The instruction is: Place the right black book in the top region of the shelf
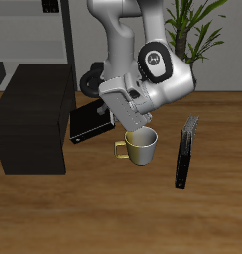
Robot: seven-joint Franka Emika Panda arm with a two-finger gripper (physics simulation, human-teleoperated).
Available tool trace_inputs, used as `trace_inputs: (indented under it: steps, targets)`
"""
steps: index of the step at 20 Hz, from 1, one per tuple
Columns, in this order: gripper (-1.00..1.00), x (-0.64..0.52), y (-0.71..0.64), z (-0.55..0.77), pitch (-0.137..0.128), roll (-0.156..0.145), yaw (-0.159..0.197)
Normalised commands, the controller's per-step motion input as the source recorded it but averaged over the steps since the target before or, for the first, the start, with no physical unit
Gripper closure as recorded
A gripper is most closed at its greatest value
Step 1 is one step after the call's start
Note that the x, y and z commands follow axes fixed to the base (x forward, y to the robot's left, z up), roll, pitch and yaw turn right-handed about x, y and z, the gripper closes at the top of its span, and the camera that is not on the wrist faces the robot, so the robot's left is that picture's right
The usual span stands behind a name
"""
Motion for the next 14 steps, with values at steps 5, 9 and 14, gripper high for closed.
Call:
trace_inputs:
  steps: [5, 9, 14]
  targets:
    - [1.0, 0.03, -0.2, -0.09, 0.018, -0.031, -0.007]
    - [1.0, 0.05, -0.1, -0.05, 0.033, -0.017, -0.017]
    - [1.0, 0.01, -0.04, -0.04, 0.02, 0.007, -0.03]
